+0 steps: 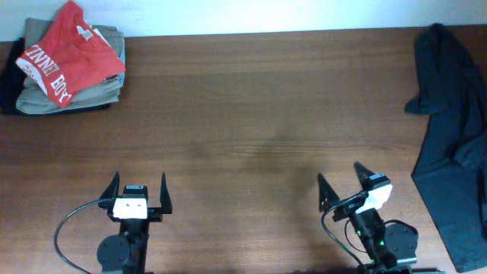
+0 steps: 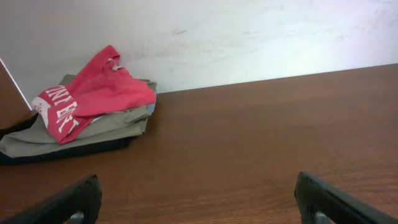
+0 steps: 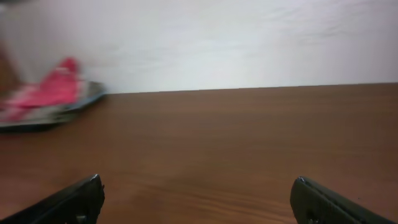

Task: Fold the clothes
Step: 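Move the right gripper toward the dark green shirt at the right edge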

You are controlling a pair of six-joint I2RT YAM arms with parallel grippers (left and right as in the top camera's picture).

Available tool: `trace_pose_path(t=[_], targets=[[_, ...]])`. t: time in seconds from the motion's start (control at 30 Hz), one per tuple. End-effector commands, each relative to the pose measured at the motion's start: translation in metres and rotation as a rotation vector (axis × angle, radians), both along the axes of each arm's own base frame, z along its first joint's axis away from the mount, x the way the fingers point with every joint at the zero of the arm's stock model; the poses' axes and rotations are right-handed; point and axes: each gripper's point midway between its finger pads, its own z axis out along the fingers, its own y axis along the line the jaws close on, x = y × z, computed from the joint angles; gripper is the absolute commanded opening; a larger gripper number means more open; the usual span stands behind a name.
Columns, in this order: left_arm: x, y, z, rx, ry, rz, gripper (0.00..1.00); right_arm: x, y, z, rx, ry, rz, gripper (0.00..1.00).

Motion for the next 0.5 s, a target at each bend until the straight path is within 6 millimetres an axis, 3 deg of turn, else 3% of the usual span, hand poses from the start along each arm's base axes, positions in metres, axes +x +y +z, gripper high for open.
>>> trace_pose_path(t=[0.0,0.1,0.17,0.3,0.47], targets=[[0.0,0.002,-0.002,0.016,0.004,0.007,0.99,-0.013,0.027,0.015,0.208,0.029,0.172,0.99],[0.0,0.002,-0.003,0.016,0.004,0.007,0.99,-0.015,0.026,0.043,0.218,-0.091,0.18,0.99],[0.0,0.002,-0.002,0.016,0.004,0.007,0.99,-0.013,0.016,0.06,0.227,-0.168,0.12,0.99],[0.0,0.002,-0.002,0.016,0.004,0.007,0.99,-0.005,-0.019,0.085,0.243,-0.239,-0.086,0.99],[0.0,0.002,-0.002,0.016,0.004,0.007,0.99,0.009,-0.062,0.125,0.087,-0.249,-0.367,0.99]])
